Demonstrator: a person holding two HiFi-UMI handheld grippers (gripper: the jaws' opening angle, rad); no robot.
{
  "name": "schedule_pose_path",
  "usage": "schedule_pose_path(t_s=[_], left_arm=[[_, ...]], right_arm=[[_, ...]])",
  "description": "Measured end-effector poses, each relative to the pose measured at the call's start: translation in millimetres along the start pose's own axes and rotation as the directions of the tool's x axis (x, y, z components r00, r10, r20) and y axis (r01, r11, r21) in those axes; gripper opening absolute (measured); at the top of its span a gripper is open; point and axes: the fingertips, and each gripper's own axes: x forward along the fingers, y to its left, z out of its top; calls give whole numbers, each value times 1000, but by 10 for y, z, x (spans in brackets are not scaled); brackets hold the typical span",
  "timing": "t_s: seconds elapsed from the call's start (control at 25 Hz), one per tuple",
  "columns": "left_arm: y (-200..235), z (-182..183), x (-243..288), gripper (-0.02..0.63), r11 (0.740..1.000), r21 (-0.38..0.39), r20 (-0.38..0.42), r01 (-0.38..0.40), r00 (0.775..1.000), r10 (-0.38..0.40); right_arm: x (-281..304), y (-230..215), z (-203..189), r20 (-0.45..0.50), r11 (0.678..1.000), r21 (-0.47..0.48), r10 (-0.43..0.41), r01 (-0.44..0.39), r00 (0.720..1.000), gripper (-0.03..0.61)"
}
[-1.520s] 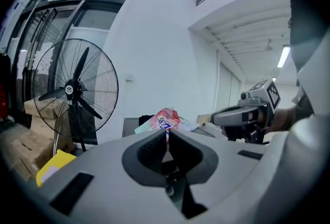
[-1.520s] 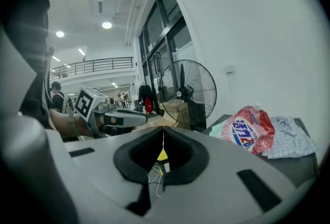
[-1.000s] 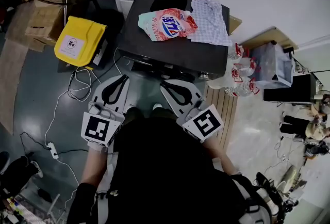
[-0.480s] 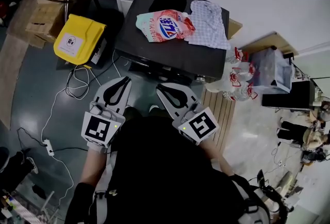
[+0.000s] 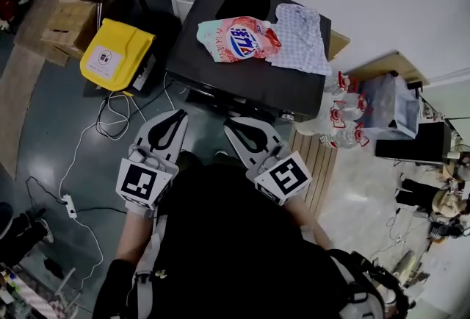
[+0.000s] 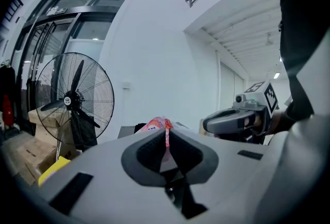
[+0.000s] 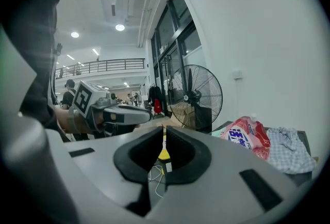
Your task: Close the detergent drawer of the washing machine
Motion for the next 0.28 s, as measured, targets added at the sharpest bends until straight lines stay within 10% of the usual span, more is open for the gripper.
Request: schedule_pose_path(t_s=[0.28], left_arm=[[67, -51, 6, 12, 1000, -9, 9, -12, 1000, 12]], right_arm=[[52, -24, -11, -3, 1000, 3, 5, -5, 1000, 17]])
